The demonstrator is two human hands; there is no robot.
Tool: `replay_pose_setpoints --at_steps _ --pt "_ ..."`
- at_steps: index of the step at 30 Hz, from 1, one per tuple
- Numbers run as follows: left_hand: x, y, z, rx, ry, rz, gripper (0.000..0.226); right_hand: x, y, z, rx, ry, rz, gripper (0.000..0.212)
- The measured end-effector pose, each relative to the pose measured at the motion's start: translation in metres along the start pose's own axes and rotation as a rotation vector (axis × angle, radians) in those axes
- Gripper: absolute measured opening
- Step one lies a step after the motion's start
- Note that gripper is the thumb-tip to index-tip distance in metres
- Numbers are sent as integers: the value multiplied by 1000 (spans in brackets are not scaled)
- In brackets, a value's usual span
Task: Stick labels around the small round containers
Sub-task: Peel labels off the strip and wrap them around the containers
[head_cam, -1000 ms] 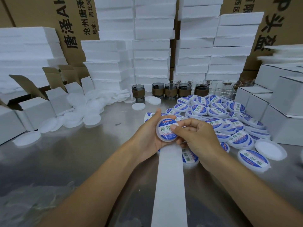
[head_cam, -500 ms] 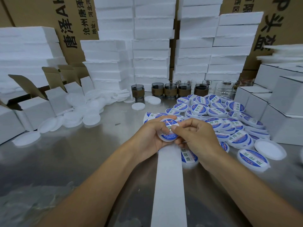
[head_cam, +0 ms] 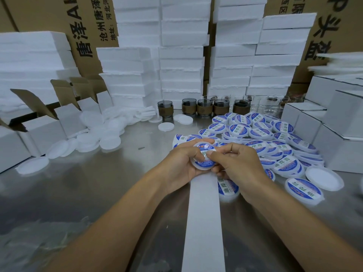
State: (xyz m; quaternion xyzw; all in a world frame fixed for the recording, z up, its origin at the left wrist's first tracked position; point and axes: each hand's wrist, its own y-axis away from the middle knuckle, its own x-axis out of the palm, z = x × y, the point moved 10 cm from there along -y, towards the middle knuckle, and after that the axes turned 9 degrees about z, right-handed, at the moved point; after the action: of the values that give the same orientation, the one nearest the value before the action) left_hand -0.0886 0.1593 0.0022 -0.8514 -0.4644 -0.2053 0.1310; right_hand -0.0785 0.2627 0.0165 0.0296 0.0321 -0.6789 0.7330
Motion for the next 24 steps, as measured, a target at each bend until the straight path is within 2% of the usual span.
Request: replay_pose_setpoints --at_steps 5,10,19,24 --pt "1 0 -1 11 20 8 36 -3 -1 0 -5 26 -18 12" --pt "2 1 -1 5 -57 15 38 -6 -1 2 -18 111 -44 12" --pt "3 2 -2 30 -182 6 39 -5 7 27 -289 497 -175 22" --pt "8 1 -3 60 -186 0 40 1 12 36 -366 641 -183 12"
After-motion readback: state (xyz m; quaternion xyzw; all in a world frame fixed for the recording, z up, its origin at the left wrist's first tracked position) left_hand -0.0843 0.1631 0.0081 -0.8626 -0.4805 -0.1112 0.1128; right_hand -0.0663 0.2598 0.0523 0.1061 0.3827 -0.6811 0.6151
